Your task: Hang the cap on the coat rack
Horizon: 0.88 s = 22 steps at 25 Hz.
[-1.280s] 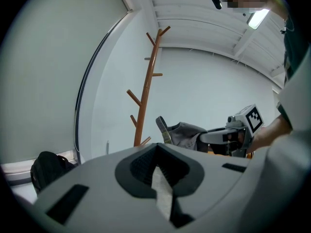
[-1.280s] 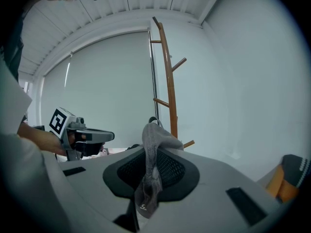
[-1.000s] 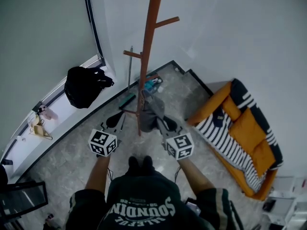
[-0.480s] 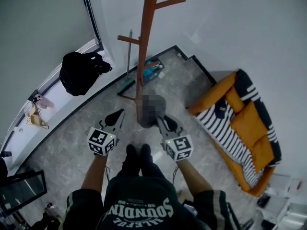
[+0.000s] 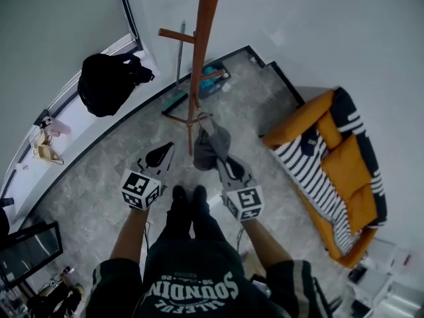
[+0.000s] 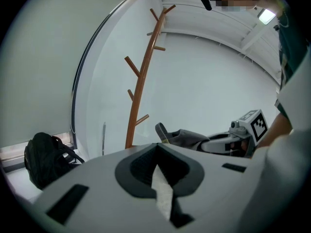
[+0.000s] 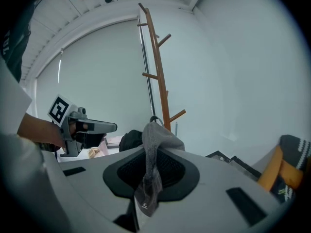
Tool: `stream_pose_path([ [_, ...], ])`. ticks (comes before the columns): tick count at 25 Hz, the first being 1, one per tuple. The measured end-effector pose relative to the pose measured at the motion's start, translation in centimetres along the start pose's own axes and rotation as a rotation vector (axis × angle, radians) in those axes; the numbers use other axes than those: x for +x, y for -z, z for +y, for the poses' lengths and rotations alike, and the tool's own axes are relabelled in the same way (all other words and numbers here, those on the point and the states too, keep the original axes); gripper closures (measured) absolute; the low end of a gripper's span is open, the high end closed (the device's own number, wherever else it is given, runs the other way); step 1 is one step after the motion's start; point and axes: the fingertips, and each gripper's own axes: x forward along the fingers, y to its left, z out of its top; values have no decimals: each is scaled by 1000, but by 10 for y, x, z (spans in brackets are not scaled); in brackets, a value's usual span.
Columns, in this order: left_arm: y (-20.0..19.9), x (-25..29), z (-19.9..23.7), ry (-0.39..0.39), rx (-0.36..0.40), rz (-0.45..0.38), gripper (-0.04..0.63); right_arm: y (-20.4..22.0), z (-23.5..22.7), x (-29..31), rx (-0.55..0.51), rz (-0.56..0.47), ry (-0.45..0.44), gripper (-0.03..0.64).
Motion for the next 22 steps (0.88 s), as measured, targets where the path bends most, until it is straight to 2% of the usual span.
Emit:
stream_pose_path([
  [6, 8, 6, -6, 2, -31, 5, 595, 13, -3, 16, 10, 6, -6, 571],
  [9, 13, 3, 1, -18, -48, 8, 595, 9, -3, 28, 19, -13, -15, 571],
  [22, 37, -20, 30, -100, -99, 40, 595, 25, -21, 77, 31, 27, -5, 571],
])
